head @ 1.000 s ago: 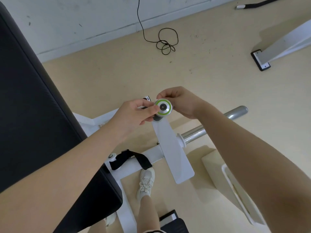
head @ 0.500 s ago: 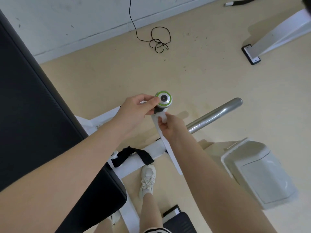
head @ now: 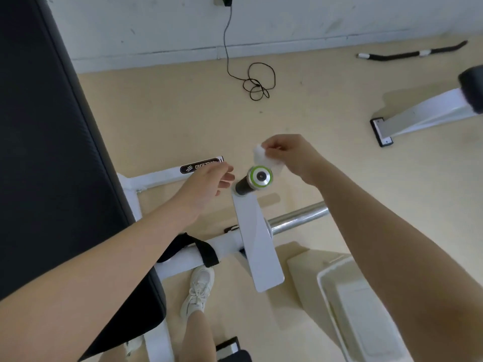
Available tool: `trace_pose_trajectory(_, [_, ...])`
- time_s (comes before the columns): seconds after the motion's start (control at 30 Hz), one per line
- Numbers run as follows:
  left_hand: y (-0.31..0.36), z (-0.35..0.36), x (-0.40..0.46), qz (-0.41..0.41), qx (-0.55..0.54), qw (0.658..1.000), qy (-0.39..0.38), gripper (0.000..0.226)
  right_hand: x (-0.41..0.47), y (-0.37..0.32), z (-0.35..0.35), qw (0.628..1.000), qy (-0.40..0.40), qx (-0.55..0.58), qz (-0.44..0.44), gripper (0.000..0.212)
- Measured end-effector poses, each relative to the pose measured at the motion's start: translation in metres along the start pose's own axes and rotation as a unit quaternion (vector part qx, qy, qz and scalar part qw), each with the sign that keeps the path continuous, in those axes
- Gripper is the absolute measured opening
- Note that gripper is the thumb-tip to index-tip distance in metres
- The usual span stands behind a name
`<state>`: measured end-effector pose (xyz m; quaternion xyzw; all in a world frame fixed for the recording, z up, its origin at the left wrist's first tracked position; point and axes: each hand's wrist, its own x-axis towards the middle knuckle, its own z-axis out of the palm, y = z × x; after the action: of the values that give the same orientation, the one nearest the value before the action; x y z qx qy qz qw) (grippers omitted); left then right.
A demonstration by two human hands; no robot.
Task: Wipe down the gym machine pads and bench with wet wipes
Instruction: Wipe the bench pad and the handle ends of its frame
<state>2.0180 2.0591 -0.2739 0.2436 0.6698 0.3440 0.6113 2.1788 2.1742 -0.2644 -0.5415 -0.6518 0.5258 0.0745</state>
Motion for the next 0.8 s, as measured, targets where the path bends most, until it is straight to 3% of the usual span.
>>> trace_pose_trajectory(0.1, [-0.014,-0.007,0.012,-0.018,-0.033,0.998,0.045,0.025,0.044,-0.014,0.021,0.977,-0.141,-0.159,-0.023,0.016])
trace_pose_trajectory(0.17, [-0.026,-0.012,0.018,-0.034,-0.037,0.996,0.067,0.025,0.059,-0.015,0.033,0.927,-0.253,-0.276,-0.028,0.016])
trace_pose_trajectory(0.23, [-0.036,-0.017,0.022,-0.040,-0.033,0.996,0.075,0.027,0.062,-0.016,0.039,0.887,-0.331,-0.320,-0.020,0.017])
trace_pose_trajectory(0.37, [-0.039,-0.016,0.022,-0.046,-0.032,0.996,0.074,0.029,0.054,-0.030,0.024,0.902,-0.377,-0.213,0.006,0.015])
trace_pose_trajectory(0.43, [-0.030,-0.012,0.019,-0.040,-0.040,0.996,0.062,0.030,0.041,-0.034,0.010,0.911,-0.407,-0.064,0.023,0.023])
trace_pose_trajectory(0.5, [-0.021,-0.006,0.014,-0.021,-0.042,0.998,0.032,0.031,0.024,-0.026,0.001,0.935,-0.325,0.140,0.038,0.026])
trace_pose_trajectory(0.57, [-0.015,0.005,0.008,0.009,-0.030,0.999,-0.024,0.034,0.005,-0.003,0.004,0.945,-0.107,0.296,0.089,0.022])
trace_pose_trajectory(0.63, [-0.012,0.017,0.004,0.032,-0.026,0.997,-0.058,0.037,-0.016,0.025,0.023,0.897,0.093,0.372,0.221,0.021])
trace_pose_trajectory(0.67, [-0.011,0.021,0.002,0.037,-0.033,0.997,-0.058,0.037,-0.027,0.036,0.038,0.858,0.138,0.405,0.286,0.020])
trace_pose_trajectory(0.73, [-0.010,0.023,0.002,0.033,-0.057,0.996,-0.057,0.038,-0.046,0.043,0.069,0.804,0.135,0.465,0.344,0.010])
trace_pose_trajectory(0.8, [-0.009,0.020,0.000,0.018,-0.074,0.995,-0.068,0.039,-0.054,0.038,0.093,0.763,0.135,0.532,0.341,0.026])
